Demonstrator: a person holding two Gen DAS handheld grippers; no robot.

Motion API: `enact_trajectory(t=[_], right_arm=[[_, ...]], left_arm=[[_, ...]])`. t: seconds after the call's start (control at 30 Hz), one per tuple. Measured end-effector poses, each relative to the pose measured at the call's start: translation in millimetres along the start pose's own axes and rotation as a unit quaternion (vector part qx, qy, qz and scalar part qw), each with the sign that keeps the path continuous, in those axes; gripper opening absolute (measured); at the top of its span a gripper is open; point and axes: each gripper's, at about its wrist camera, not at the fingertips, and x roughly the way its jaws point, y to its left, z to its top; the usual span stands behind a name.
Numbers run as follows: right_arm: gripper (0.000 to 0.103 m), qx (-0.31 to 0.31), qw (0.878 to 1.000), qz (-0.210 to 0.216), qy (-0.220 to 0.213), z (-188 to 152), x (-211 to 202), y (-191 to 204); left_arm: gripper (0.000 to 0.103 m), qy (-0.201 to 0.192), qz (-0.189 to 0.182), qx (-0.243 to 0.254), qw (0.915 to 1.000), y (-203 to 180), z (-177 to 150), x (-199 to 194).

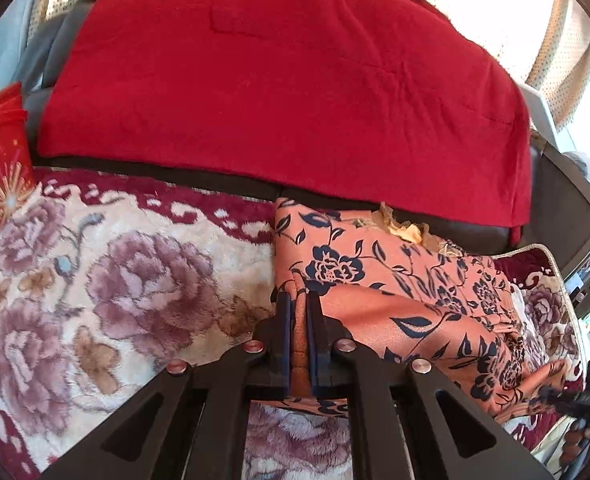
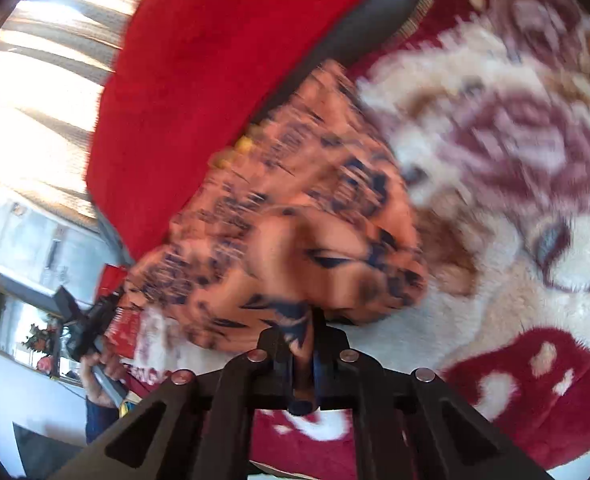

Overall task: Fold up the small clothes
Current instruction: 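Grasp the folded blouse edge with the right gripper and fold it over again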

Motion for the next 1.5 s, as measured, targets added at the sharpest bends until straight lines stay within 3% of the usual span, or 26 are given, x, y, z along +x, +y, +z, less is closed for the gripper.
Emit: enact_trajectory(t=[0.13,0.27,0.37,0.43,0.47,0.5,0.53,0.57,0.6,0.67,0.77,0.9,1.03,1.2,1.3,1.37,1.4,1.43,1.47,1.5], right_arm=[[0.006,-0.004,0.998,0.04,-0.053,19.2,-27.5,20.9],[0.006,-0.003,0.993,0.066,-0.101,85.1,-27.2,28.8],[0.006,0.024,0.989,0.083,-0.122,152.2,4.4,25.0],[0.008,0.06,0.991,0.058,-0.105,196.3,51.4,2.7],[0.013,0.077,0.991,0.031,-0.101,206.0,70.1,-8.1],[0.027,0.082,0.992,0.0,-0.094,212.0,87.8,-18.6],[0.038,0.08,0.992,-0.022,-0.09,211.8,97.8,-25.4],[0.06,0.081,0.991,-0.038,-0.095,205.0,100.6,-30.2],[0.063,0.086,0.99,-0.034,-0.104,193.3,95.6,-32.5],[0.066,0.073,0.991,-0.026,-0.111,164.7,78.4,-30.2],[0.068,0.031,0.992,-0.044,-0.112,113.5,49.6,-16.2],[0.069,0.024,0.997,-0.025,-0.068,49.8,40.8,-7.9],[0.069,0.026,0.999,-0.009,-0.027,23.4,77.4,0.1],[0.069,0.093,0.994,-0.02,-0.052,36.7,114.3,-3.9],[0.069,0.119,0.99,-0.015,-0.068,46.6,122.0,-1.3],[0.069,0.134,0.987,-0.023,-0.081,54.5,129.4,-3.9],[0.063,0.136,0.986,-0.029,-0.087,60.3,133.0,-3.0],[0.056,0.128,0.987,-0.039,-0.09,66.0,137.3,-0.4],[0.029,0.116,0.988,-0.052,-0.085,71.9,143.2,2.0],[0.021,0.115,0.988,-0.057,-0.081,75.7,144.8,3.5]], left_arm=[[0.007,-0.027,-0.009,0.03,0.9991,-9.8,5.3,-25.7],[0.007,-0.035,-0.025,0.02,0.9989,-11.6,40.6,-13.2],[0.007,-0.036,-0.004,0.002,0.9993,-5.0,77.2,31.9],[0.009,0.024,0.015,-0.035,0.999,12.6,91.8,96.2],[0.013,0.04,0.037,-0.042,0.9976,18.6,91.8,117.3],[0.029,0.066,0.072,-0.047,0.9941,27.4,88.0,144.4],[0.04,0.091,0.097,-0.049,0.9899,36.0,81.6,162.8],[0.04,0.1,0.112,-0.055,0.9872,42.9,75.1,166.8],[0.04,0.091,0.109,-0.062,0.9879,48.0,70.6,160.7],[0.05,0.052,0.093,-0.075,0.9914,58.4,59.9,132.6],[0.064,-0.014,0.11,-0.085,0.9901,66.9,32.8,70.3],[0.073,-0.001,0.054,-0.103,0.9932,57.7,-15.1,32.8],[0.074,0.041,0.0,-0.119,0.992,34.8,-50.5,43.8],[0.075,0.078,-0.002,-0.168,0.9827,16.7,-58.1,89.1],[0.083,0.056,0.01,-0.195,0.9792,16.3,-53.1,100.5],[0.084,0.047,0.013,-0.206,0.9773,17.1,-45.8,107.5],[0.08,0.05,0.015,-0.209,0.9765,17.4,-41.2,113.1],[0.056,0.054,0.015,-0.205,0.9771,17.9,-35.9,120.6],[0.037,0.062,0.001,-0.195,0.9788,14.5,-31.0,125.9],[0.028,0.076,-0.008,-0.186,0.9796,9.2,-23.6,130.4]])
